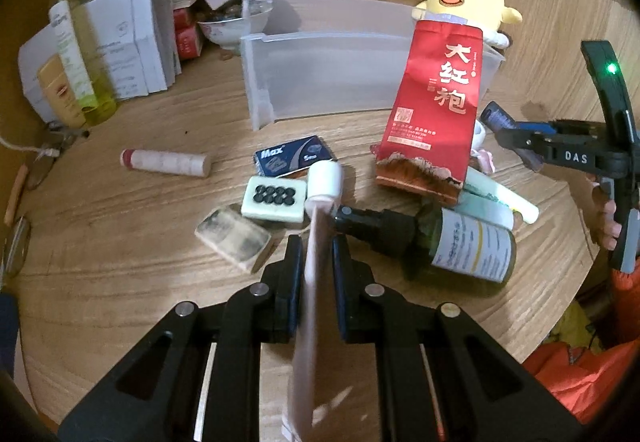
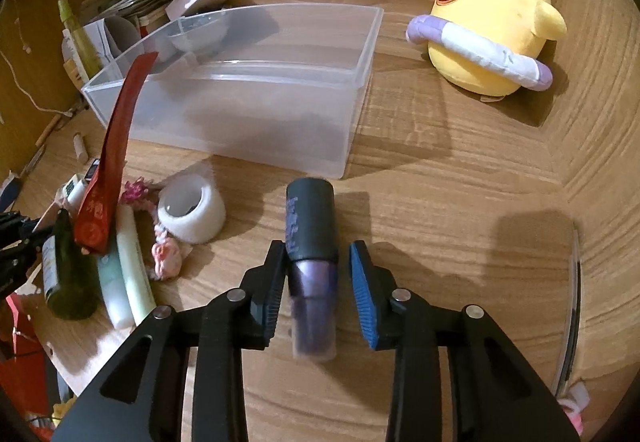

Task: Organize objects
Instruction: 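Grasp the purple lip gloss with the right tool while the left tool grasps the pink tube, then carry the lip gloss and pink tube with both tools over the clear box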

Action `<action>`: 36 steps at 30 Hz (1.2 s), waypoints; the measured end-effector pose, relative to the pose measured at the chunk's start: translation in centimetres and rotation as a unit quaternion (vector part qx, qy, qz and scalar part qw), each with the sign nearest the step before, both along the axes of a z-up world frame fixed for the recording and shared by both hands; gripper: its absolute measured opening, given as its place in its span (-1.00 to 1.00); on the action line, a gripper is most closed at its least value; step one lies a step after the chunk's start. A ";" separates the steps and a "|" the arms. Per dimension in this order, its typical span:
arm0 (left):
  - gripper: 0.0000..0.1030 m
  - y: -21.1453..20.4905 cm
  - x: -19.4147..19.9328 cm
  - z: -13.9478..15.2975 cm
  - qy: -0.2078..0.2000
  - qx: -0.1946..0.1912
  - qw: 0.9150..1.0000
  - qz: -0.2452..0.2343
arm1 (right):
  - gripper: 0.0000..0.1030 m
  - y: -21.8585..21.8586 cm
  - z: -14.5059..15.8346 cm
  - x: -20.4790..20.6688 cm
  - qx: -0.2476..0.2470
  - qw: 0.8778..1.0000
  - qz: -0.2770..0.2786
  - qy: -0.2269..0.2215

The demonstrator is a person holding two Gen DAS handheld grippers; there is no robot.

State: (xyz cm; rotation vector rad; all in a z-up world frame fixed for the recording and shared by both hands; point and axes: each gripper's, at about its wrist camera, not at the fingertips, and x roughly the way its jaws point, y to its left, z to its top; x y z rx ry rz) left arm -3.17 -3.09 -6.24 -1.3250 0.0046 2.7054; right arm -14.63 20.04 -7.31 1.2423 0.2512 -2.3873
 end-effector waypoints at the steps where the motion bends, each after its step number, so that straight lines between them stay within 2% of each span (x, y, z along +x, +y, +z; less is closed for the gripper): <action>1: -0.76 0.2 -0.2 0.0 -0.001 -0.001 1.000 -0.003 | -0.42 0.0 0.0 -0.2 0.000 1.000 0.000 -0.001; 10: -0.77 0.3 -1.8 0.0 -0.003 0.009 1.000 -0.006 | -0.42 -0.7 0.0 -1.1 -0.003 1.000 0.003 0.004; 13: -0.89 0.1 -1.6 0.3 0.010 0.018 1.000 0.001 | -0.53 -0.6 0.1 -1.0 -0.008 1.000 -0.001 0.013; 18: -0.92 0.0 -1.0 2.1 0.048 0.018 0.999 0.005 | -0.54 -0.3 0.6 -0.4 -0.013 0.999 -0.005 0.034; 23: -0.92 0.4 -1.5 2.7 0.048 0.008 0.999 -0.004 | -0.54 -0.2 1.5 0.5 -0.017 0.998 -0.002 0.055; 26: -0.87 0.6 -2.2 2.8 0.042 -0.005 0.999 -0.007 | -0.54 -0.1 1.8 0.7 -0.025 0.998 0.000 0.056; 29: -0.63 0.5 -3.1 2.2 0.023 -0.002 1.000 -0.012 | -0.54 0.2 1.9 0.9 -0.034 0.998 -0.001 0.054; 32: -0.53 0.5 -3.7 1.5 0.010 0.002 1.000 -0.015 | -0.54 0.4 1.9 0.9 -0.042 0.998 -0.002 0.049; 36: -0.52 1.2 -4.1 1.3 0.009 -0.008 1.000 -0.025 | -0.54 0.6 1.9 0.8 -0.045 0.998 -0.003 0.050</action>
